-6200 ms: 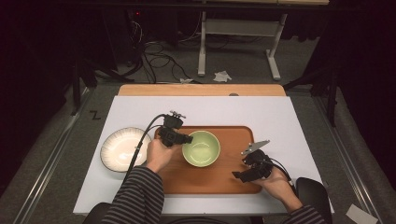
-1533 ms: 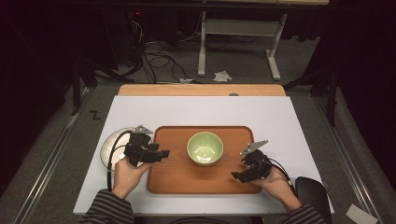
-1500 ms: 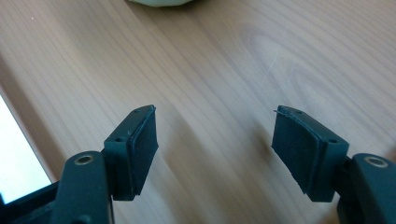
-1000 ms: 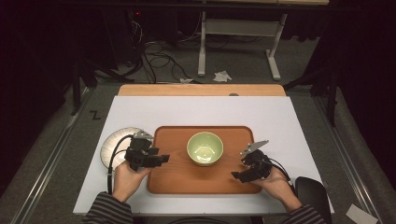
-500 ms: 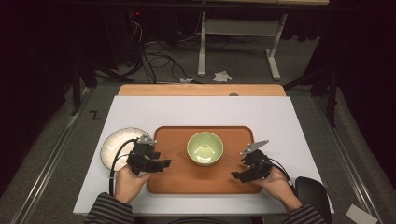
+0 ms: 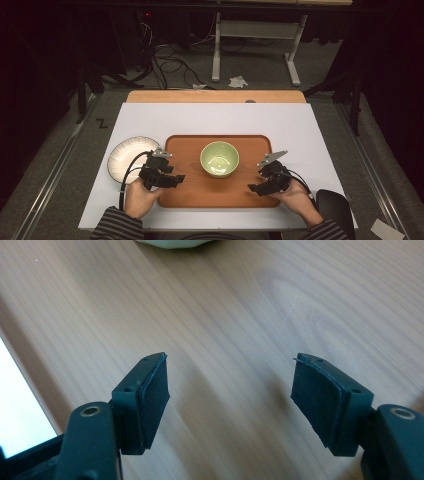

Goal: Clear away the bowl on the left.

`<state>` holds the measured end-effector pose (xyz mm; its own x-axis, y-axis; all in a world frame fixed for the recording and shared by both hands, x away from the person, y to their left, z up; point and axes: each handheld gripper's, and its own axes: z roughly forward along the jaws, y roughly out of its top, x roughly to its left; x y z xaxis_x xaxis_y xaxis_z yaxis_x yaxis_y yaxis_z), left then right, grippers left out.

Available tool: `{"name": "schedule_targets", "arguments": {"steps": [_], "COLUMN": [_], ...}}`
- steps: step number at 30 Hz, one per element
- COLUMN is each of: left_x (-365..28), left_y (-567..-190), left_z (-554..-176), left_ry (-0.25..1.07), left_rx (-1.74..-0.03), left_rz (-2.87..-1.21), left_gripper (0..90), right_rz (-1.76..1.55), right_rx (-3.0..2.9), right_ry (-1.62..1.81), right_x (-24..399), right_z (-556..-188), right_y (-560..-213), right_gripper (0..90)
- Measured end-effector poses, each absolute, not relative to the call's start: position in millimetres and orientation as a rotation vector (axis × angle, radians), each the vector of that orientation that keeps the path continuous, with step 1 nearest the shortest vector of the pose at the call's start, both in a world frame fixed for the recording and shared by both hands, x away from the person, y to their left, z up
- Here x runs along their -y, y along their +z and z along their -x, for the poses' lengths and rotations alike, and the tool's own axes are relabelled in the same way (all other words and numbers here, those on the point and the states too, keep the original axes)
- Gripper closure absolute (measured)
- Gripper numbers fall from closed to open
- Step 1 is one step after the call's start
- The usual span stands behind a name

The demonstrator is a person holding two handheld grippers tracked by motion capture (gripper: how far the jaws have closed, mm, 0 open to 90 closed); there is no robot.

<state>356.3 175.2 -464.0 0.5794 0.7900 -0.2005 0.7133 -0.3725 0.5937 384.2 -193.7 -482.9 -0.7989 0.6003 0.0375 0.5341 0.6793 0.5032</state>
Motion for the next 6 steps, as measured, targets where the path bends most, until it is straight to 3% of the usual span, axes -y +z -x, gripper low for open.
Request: {"name": "schedule_targets", "arguments": {"steps": [6], "left_x": [-174.3], "left_y": [-465.3], "left_z": [-356.3], "left_ry": [0.154], "left_rx": [-1.193], "left_rz": [-2.173], "left_gripper": [42.9], "right_rz": [-0.938], "right_rx": [-2.759], "right_ry": [0.763], "right_x": [193.5], "right_z": [-384.5], "right_y": [-482.9], "right_gripper": [32.9]}}
